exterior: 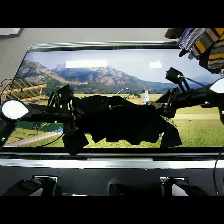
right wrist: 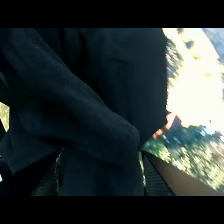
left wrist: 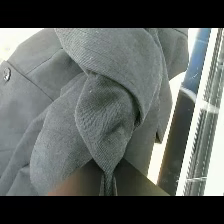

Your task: Fold the clothes and pants, and hang the long-sleeved shirts on hangers.

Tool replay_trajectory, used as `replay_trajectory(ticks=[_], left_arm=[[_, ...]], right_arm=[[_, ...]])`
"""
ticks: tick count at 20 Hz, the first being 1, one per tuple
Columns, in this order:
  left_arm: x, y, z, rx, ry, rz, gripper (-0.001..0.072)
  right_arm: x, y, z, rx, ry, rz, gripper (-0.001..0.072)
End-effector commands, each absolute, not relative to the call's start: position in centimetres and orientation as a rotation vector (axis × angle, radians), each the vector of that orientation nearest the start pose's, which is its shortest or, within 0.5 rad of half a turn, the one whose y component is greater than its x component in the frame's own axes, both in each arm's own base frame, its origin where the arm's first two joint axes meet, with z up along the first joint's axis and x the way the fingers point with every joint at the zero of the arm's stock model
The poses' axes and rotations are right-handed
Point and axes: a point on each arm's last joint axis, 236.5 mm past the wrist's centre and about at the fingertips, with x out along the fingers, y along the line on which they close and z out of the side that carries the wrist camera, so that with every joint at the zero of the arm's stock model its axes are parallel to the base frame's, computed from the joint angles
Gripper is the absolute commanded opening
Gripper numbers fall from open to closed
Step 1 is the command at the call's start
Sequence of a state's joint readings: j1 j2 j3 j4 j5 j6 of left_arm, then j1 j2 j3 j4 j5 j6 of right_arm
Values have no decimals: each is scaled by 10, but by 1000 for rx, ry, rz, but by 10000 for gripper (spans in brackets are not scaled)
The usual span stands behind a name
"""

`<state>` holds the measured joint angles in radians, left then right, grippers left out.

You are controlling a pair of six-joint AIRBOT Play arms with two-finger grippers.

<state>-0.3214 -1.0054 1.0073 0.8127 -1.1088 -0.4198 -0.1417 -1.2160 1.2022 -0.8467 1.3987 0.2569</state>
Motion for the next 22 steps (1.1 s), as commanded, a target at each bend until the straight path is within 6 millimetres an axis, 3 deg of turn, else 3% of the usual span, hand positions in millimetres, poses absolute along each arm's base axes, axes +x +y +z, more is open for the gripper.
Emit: replay_trajectory(ticks=[1,3,5,7,10,12,16,18,22], left_arm=[[284,-248,114,463,593,-1217,17],[284,-248,114,463,593,-1217,17],[284,-248,114,463,593,-1217,17],[283,-248,114,463,594,-1219,17],[283,-250,115,452,591,-1222,18],[283,-250,115,451,592,-1222,18],[283,-250,115,451,591,-1223,26],[283,-250,115,451,591,-1221,150],[299,-248,121,329,626,-1116,550]], right_arm=[[356,116,72,-366,775,1171,541],[354,118,64,-340,795,1203,478],[355,120,61,-351,777,1225,473],[357,122,63,-364,746,1243,359],[352,127,67,-337,736,1269,322],[342,130,71,-328,743,1310,37],[336,131,84,-351,723,1305,27],[331,131,93,-370,711,1299,25],[319,121,103,-445,738,1254,24]])
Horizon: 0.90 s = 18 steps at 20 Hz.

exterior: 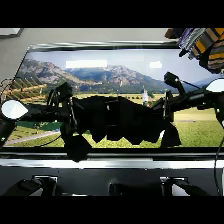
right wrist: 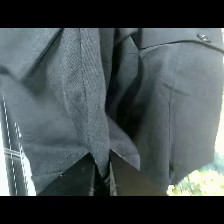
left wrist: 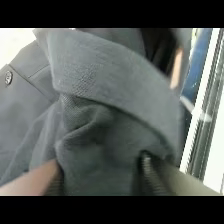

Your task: Fold the clothes and pants, and hang the long-sleeved shirts on hangers.

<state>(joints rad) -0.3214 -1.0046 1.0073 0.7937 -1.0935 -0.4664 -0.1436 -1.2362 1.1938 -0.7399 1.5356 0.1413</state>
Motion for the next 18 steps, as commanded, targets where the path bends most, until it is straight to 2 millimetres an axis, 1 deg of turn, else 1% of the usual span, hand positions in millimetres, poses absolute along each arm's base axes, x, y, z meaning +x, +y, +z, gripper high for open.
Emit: replay_trajectory(ticks=[1,2,6,8,11,13,15,17,18], left_arm=[[305,-247,123,303,625,-1085,588],[311,-247,125,283,618,-1059,621],[336,-242,137,184,587,-940,621],[343,-241,142,144,577,-903,621],[352,-237,154,53,563,-837,621],[353,-236,160,13,560,-817,621],[351,-235,164,2,557,-817,621],[349,-235,167,3,549,-817,621],[349,-235,168,-2,548,-815,621]], right_arm=[[317,118,106,-465,740,1236,24],[314,115,111,-482,741,1215,23],[306,107,133,-518,740,1110,23],[312,103,149,-478,728,996,23],[325,89,177,-382,695,769,23],[332,72,199,-371,648,622,23],[335,46,226,-380,586,449,23],[332,12,255,-380,520,250,25],[325,-3,268,-397,494,169,25]])
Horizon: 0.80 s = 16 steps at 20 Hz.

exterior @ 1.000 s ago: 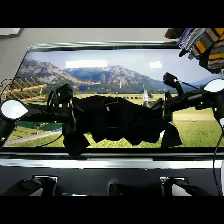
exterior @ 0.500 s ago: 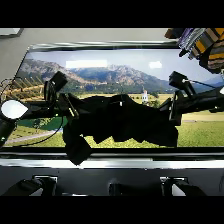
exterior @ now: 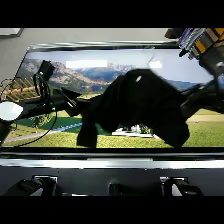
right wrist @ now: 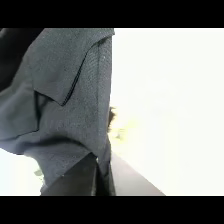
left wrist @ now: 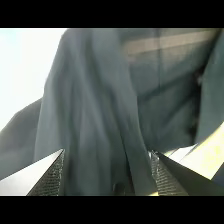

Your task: Fold the clothes and pants, and hang the long-sleeved shirts on hangers.

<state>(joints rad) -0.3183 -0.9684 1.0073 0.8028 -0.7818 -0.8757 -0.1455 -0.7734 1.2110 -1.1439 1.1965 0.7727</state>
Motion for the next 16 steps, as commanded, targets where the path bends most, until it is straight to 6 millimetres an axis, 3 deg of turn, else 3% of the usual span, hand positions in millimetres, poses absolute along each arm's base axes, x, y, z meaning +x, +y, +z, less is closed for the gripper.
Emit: replay_trajectory(ticks=[1,5,11,13,16], left_arm=[[349,-235,168,-16,554,-811,621],[349,-235,168,-27,559,-808,620],[349,-235,168,-27,560,-808,620],[349,-235,168,-27,560,-808,619],[349,-235,168,-27,560,-808,618]], right_arm=[[315,-14,277,-442,481,118,26],[273,-82,310,-409,445,-233,25],[235,-166,374,-327,291,-695,25],[230,-190,396,-339,231,-832,25],[245,-206,406,-422,247,-910,25]])
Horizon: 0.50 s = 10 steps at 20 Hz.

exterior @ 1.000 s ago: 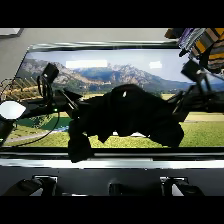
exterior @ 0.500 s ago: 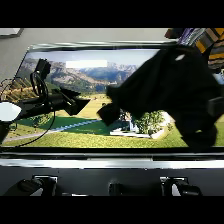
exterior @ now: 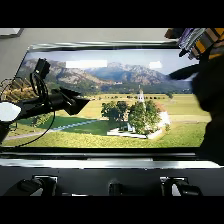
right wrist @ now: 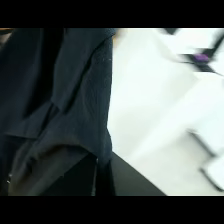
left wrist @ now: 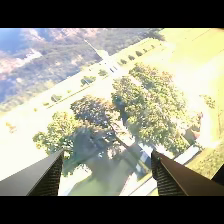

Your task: Fold the clothes and pants, and hang the long-sleeved shirts on hangers.

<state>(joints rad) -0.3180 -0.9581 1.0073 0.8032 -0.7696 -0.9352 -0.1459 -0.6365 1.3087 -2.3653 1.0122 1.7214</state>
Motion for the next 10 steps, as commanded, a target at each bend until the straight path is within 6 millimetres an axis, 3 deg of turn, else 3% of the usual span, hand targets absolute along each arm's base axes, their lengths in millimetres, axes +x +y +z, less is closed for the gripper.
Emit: replay_trajectory(ticks=[1,4,10], left_arm=[[349,-235,168,-27,560,-808,617],[348,-235,168,-26,560,-809,616],[348,-235,168,-26,560,-809,615]], right_arm=[[254,-209,407,-430,253,-922,25],[276,-227,412,-443,229,-1021,25],[318,-244,464,-483,78,-1121,25]])
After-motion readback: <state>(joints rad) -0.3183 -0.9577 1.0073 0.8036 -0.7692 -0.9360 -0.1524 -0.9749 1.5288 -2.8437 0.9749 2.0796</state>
